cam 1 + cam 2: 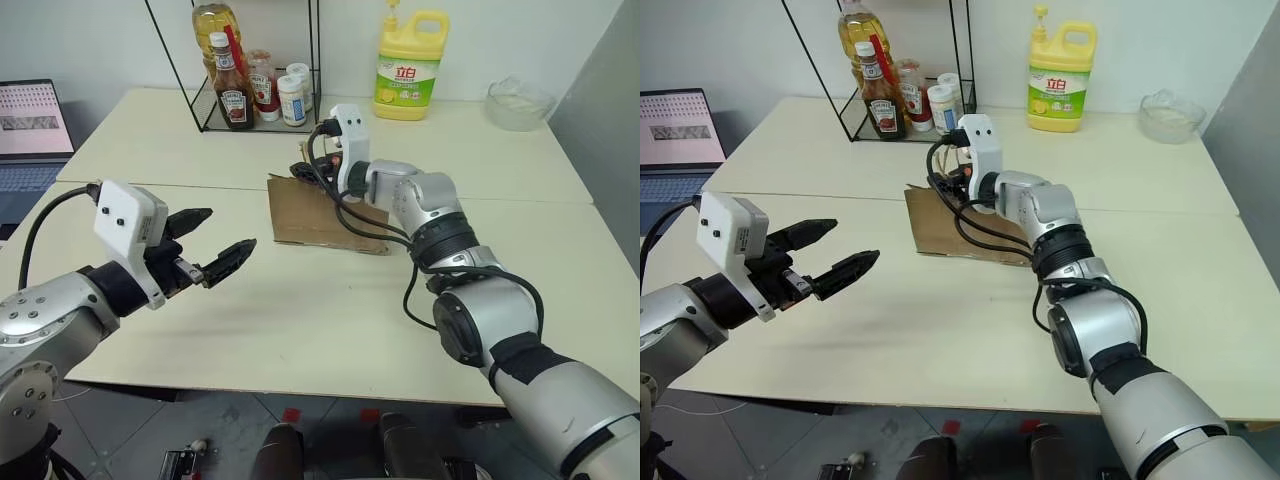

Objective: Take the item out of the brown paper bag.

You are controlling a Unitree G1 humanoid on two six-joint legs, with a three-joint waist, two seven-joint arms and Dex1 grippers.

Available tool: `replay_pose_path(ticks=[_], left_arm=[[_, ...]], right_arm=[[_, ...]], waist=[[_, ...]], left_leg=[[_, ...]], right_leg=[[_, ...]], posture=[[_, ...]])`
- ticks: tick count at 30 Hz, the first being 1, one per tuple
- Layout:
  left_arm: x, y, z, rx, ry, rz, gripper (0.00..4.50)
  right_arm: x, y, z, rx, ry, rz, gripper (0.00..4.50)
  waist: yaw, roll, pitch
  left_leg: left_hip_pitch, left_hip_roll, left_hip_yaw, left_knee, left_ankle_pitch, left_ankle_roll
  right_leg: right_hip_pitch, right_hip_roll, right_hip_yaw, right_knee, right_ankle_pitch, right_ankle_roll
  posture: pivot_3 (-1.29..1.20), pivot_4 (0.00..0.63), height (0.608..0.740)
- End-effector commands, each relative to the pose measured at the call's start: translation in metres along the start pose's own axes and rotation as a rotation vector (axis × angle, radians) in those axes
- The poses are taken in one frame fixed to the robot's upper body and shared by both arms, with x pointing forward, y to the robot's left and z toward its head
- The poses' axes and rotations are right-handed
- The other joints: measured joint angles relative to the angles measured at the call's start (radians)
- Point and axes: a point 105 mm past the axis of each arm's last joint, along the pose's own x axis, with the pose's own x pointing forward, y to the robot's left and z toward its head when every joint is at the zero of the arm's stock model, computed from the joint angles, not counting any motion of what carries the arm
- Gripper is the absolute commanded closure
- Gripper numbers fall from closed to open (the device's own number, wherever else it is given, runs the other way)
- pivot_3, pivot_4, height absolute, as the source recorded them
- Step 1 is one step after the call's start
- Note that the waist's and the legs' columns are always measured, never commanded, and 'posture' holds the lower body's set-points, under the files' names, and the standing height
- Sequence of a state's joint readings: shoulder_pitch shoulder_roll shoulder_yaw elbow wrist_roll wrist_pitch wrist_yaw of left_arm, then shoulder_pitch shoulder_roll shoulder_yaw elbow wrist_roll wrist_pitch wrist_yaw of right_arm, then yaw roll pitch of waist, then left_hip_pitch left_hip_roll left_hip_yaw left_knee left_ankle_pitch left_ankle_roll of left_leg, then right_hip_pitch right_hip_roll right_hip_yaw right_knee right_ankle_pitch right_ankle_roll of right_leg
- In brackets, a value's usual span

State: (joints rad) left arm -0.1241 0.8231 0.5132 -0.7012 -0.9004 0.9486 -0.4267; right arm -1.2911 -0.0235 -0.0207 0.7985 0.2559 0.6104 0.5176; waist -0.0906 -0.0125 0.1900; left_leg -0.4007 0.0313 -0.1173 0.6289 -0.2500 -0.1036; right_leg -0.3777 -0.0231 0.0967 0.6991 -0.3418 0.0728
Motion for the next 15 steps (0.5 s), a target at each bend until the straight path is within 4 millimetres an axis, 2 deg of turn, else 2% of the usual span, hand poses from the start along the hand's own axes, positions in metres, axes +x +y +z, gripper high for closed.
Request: replay_pose_path(ticks=[1, 4, 15], left_arm=[[0.001, 0.001, 0.01, 0.044, -0.033, -0.004, 0.0], [0.002, 0.001, 0.012, 0.047, -0.037, -0.012, 0.0], [0.007, 0.002, 0.013, 0.054, -0.035, -0.044, 0.0]], right_arm=[[-0.008, 0.01, 0.019, -0.082, -0.049, 0.053, 0.83], [-0.015, 0.011, 0.02, -0.12, -0.046, 0.065, 0.02], [-0.044, 0.005, 0.02, -0.257, 0.024, 0.132, 0.02]], waist=[[0.0, 0.0, 0.0], [0.001, 0.0, 0.0], [0.001, 0.0, 0.0]], left_leg=[[0.0, 0.0, 0.0, 0.0, 0.0, 0.0], [0.0, 0.0, 0.0, 0.0, 0.0, 0.0], [0.0, 0.0, 0.0, 0.0, 0.0, 0.0]], right_leg=[[0.0, 0.0, 0.0, 0.0, 0.0, 0.0], [0.0, 0.0, 0.0, 0.0, 0.0, 0.0], [0.0, 0.0, 0.0, 0.0, 0.0, 0.0]], posture=[[0.0, 0.15, 0.74], [0.0, 0.15, 0.74], [0.0, 0.15, 0.74]])
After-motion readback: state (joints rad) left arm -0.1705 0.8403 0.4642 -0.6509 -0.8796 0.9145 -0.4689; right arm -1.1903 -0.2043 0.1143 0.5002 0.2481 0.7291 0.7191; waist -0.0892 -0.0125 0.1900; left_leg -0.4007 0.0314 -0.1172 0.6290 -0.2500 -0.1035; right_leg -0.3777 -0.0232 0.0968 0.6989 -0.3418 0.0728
